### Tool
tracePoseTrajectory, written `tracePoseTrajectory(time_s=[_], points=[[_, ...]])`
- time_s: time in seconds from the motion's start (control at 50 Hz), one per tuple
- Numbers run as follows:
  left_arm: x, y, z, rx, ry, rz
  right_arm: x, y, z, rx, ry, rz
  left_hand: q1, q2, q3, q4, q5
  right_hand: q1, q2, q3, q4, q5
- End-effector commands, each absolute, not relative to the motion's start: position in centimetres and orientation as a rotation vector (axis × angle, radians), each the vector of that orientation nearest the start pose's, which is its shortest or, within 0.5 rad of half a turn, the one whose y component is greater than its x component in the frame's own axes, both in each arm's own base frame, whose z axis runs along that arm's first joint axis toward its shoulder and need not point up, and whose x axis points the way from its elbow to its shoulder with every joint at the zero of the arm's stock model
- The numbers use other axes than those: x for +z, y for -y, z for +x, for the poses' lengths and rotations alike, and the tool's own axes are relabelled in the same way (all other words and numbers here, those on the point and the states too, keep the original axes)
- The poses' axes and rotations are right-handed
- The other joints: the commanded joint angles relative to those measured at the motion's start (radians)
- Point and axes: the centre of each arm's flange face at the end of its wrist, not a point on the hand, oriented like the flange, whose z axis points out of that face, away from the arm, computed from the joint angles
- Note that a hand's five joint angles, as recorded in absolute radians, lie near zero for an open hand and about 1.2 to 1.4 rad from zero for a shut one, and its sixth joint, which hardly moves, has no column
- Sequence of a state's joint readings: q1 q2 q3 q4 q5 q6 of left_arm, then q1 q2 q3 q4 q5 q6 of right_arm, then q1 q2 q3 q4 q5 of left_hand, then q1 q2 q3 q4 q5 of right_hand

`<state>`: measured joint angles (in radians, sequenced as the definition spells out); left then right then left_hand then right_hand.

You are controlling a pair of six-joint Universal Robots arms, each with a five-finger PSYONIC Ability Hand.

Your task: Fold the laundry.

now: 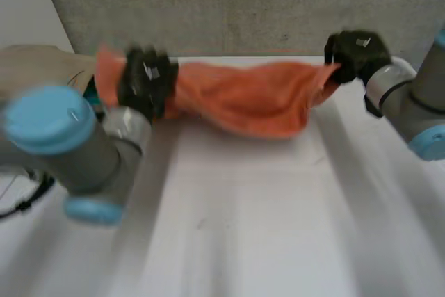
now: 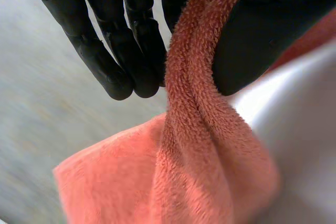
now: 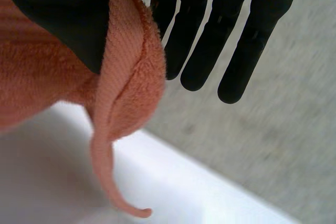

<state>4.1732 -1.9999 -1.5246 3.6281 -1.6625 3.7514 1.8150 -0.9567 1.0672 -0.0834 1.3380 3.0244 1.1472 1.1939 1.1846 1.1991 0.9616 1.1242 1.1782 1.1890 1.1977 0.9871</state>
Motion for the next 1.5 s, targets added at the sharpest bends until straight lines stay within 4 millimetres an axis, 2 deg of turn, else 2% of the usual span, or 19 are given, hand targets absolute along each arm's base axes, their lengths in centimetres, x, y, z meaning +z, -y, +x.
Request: tracePoseTrajectory(time_s=[0.02, 0.08, 0.1, 0.18, 0.24, 0.34, 0.48, 0.54, 0.62, 0.84, 0.98, 1.04, 1.06, 1.1, 1.2, 1.26, 1.36, 1.44, 1.5], points=[[14.4, 24.6, -30.6, -1.876, -1.937, 1.108, 17.7, 38.8, 25.3, -1.862, -2.172, -0.691, 0.249, 0.202, 0.212, 0.197, 0.260, 0.272, 0.218, 0.207, 0.199, 0.235], [14.7, 23.3, -30.2, -1.777, -1.977, 1.109, 16.3, 38.6, 25.1, -1.859, -2.219, -0.782, -0.014, -0.060, -0.051, -0.066, -0.003, 0.272, 0.218, 0.207, 0.199, 0.235], [15.6, 22.8, -30.0, -1.754, -1.989, 1.119, 15.9, 38.4, 25.0, -1.857, -2.237, -0.818, -0.259, -0.306, -0.296, -0.311, -0.248, 0.272, 0.218, 0.207, 0.199, 0.235], [19.2, 22.4, -29.3, -1.780, -2.009, 1.092, 15.6, 38.0, 24.8, -1.857, -2.251, -0.885, -0.760, -0.806, -0.797, -0.812, -0.749, 0.272, 0.218, 0.207, 0.199, 0.235], [22.4, 23.9, -27.7, -1.838, -2.029, 0.992, 16.1, 37.6, 24.8, -1.867, -2.242, -0.890, -0.901, -0.948, -0.938, -0.953, -0.890, 0.272, 0.218, 0.207, 0.199, 0.235], [23.9, 26.7, -24.8, -1.834, -2.142, 0.934, 17.7, 37.1, 24.7, -1.900, -2.198, -0.892, -0.901, -0.948, -0.939, -0.953, -0.890, 0.272, 0.218, 0.207, 0.199, 0.235], [21.1, 31.2, -21.3, -1.720, -2.399, 1.043, 17.7, 36.6, 24.9, -1.883, -2.172, -0.926, -0.834, -0.881, -0.872, -0.886, -0.823, 0.272, 0.218, 0.207, 0.199, 0.235], [19.8, 33.6, -20.4, -1.714, -2.423, 1.110, 17.5, 36.6, 24.9, -1.876, -2.178, -0.933, -0.711, -0.758, -0.749, -0.763, -0.700, 0.272, 0.218, 0.207, 0.199, 0.235], [18.2, 35.3, -20.1, -1.653, -2.437, 1.175, 17.4, 36.5, 24.8, -1.866, -2.187, -0.943, -0.617, -0.664, -0.654, -0.669, -0.606, 0.272, 0.218, 0.207, 0.199, 0.235], [14.5, 37.3, -21.4, -1.582, -2.450, 1.192, 17.4, 36.5, 24.4, -1.866, -2.199, -0.947, -0.514, -0.561, -0.552, -0.566, -0.503, 0.272, 0.218, 0.207, 0.199, 0.235], [13.8, 37.9, -21.6, -1.554, -2.374, 1.196, 17.9, 36.7, 23.8, -1.876, -2.213, -0.935, -0.335, -0.382, -0.373, -0.387, -0.324, 0.272, 0.218, 0.207, 0.199, 0.235], [13.8, 37.7, -21.8, -1.544, -2.347, 1.217, 18.3, 36.7, 23.5, -1.884, -2.212, -0.939, -0.145, -0.192, -0.182, -0.197, -0.134, 0.272, 0.218, 0.207, 0.199, 0.235], [14.2, 37.7, -21.8, -1.549, -2.324, 1.221, 18.6, 36.6, 23.4, -1.884, -2.215, -0.941, 0.080, 0.033, 0.042, 0.028, 0.091, 0.272, 0.218, 0.207, 0.199, 0.235], [14.8, 37.5, -21.9, -1.555, -2.305, 1.223, 19.0, 36.6, 23.2, -1.884, -2.218, -0.949, 0.248, 0.202, 0.211, 0.196, 0.259, 0.272, 0.218, 0.207, 0.199, 0.235], [18.3, 35.6, -21.8, -1.569, -2.266, 1.197, 20.8, 35.8, 22.3, -1.854, -2.256, -1.013, 0.249, 0.202, 0.212, 0.197, 0.260, 0.272, 0.218, 0.207, 0.199, 0.235], [21.7, 33.2, -21.2, -1.589, -2.250, 1.168, 22.9, 35.0, 20.9, -1.823, -2.314, -1.071, 0.249, 0.202, 0.212, 0.197, 0.260, 0.272, 0.218, 0.207, 0.199, 0.235], [27.6, 28.5, -19.1, -1.682, -2.182, 1.081, 27.6, 33.4, 16.7, -1.766, -2.457, -1.155, 0.249, 0.202, 0.212, 0.197, 0.260, 0.272, 0.218, 0.207, 0.199, 0.235], [29.6, 26.6, -18.1, -1.772, -2.129, 1.033, 29.0, 31.8, 14.8, -1.666, -2.504, -1.252, 0.249, 0.202, 0.212, 0.197, 0.260, 0.272, 0.218, 0.207, 0.199, 0.235], [28.7, 26.7, -18.2, -1.764, -2.159, 1.053, 28.6, 31.6, 14.8, -1.618, -2.485, -1.307, 0.249, 0.202, 0.212, 0.197, 0.260, 0.272, 0.218, 0.207, 0.199, 0.235]])
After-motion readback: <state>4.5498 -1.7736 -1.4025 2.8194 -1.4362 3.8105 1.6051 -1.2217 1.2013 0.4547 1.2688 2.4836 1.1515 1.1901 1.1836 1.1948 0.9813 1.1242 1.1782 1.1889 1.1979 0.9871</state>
